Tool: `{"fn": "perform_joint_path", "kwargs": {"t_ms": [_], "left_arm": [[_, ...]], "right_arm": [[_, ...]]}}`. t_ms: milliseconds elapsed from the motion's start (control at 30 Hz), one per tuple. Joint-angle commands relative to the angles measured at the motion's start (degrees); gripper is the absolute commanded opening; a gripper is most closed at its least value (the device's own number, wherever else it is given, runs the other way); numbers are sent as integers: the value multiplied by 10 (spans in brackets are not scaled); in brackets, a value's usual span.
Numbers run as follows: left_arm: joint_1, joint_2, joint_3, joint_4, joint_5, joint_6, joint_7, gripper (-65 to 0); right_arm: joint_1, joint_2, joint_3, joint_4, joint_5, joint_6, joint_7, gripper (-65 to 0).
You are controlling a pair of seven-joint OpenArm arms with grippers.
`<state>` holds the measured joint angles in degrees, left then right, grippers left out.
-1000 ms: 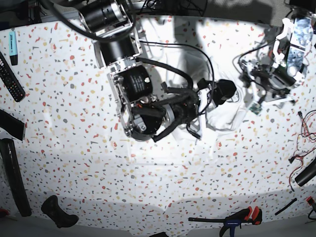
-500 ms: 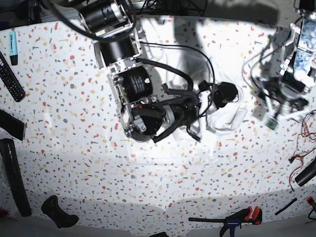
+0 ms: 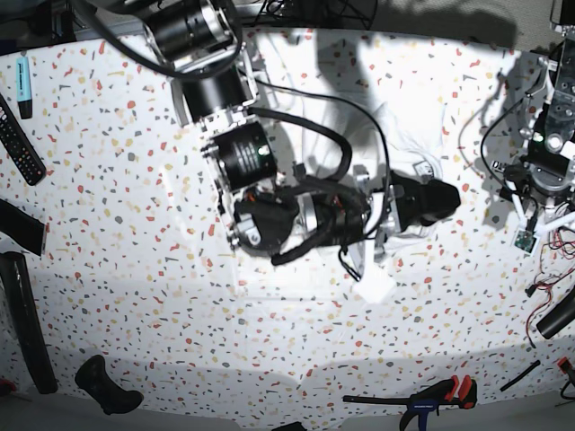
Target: Fold the T-shirt properly
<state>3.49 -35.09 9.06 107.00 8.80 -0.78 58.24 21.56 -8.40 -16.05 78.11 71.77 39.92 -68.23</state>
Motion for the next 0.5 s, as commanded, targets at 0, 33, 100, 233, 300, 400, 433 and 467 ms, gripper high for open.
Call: {"fn": "perform_joint_path", "kwargs": {"t_ms": [0,33,100,233,300,400,433,467], "left_arm": [[-8,-10,-5,10,8,8,-18,-259],[-8,-10,-5,10,8,8,-28,-259],[-8,-10,-5,11,8,8,-39,-259],[-8,-10,-5,22,8,8,-39,-259],[-8,-10,-5,38,4,8,-45,-259],[-8,-10,-5,78,-28,6,-91,-259],[-8,-10,-5,90,-44,-7,-118,-259],[-9,-10,-5,102,-62,-32,-144,-259]], "right_arm": [[31,-6,7,17,19,1,7,-444],[43,-6,14,24,19,1,-4,-444],[63,-6,35,42,19,1,-30,-444],[92,-6,103,85,19,1,-71,-444],[94,-6,142,98,19,1,-77,-444],[94,-6,207,102,12,1,-107,-444],[94,-6,229,102,-1,1,-118,-444],[94,3,250,102,-14,1,-118,-444]]}}
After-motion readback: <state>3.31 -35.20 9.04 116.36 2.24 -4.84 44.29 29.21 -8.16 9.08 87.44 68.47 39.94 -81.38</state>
